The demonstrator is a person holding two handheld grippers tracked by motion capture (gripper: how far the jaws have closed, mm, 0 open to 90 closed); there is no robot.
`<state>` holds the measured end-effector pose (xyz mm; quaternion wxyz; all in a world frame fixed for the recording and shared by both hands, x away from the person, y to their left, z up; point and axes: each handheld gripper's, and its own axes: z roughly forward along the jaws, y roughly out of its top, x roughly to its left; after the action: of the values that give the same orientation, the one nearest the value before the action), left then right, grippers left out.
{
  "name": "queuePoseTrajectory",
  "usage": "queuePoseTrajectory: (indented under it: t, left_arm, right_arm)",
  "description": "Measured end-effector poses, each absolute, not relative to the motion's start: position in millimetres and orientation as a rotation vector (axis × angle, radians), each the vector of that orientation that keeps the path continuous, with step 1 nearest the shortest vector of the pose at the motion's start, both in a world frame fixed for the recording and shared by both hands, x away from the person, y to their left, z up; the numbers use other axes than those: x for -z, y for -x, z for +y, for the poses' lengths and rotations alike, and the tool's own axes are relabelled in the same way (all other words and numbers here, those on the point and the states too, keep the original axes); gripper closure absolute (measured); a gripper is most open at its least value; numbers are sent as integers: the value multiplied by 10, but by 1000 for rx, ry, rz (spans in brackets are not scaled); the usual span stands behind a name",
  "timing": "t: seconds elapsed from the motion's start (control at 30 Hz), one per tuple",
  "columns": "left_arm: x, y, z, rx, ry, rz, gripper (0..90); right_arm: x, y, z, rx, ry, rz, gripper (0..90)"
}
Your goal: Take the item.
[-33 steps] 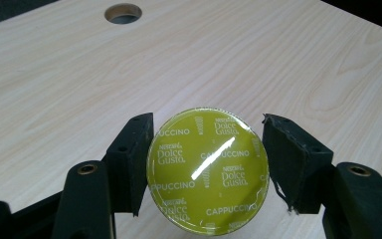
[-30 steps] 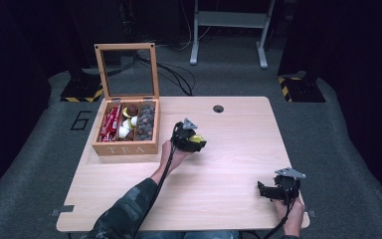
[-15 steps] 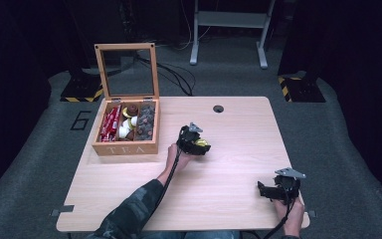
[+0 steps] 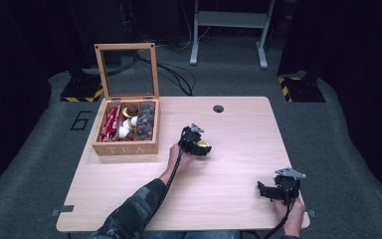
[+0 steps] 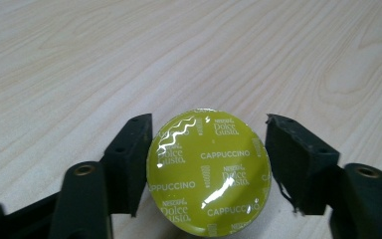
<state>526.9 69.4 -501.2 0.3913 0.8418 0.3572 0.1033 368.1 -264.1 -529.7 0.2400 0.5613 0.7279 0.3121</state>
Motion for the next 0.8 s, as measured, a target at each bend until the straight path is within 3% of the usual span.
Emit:
queuePoseTrajectory:
  t: [0.2, 0.8]
  left_arm:
    - [4981, -5260, 711, -252, -2122, 930, 159]
    - [4646, -4988, 954, -268, -2076, 845, 88]
  right_arm:
    - [5300, -3682, -2641, -860, -1534, 1988, 22]
    - [5298, -3680, -2643, -858, -1535, 1992, 22]
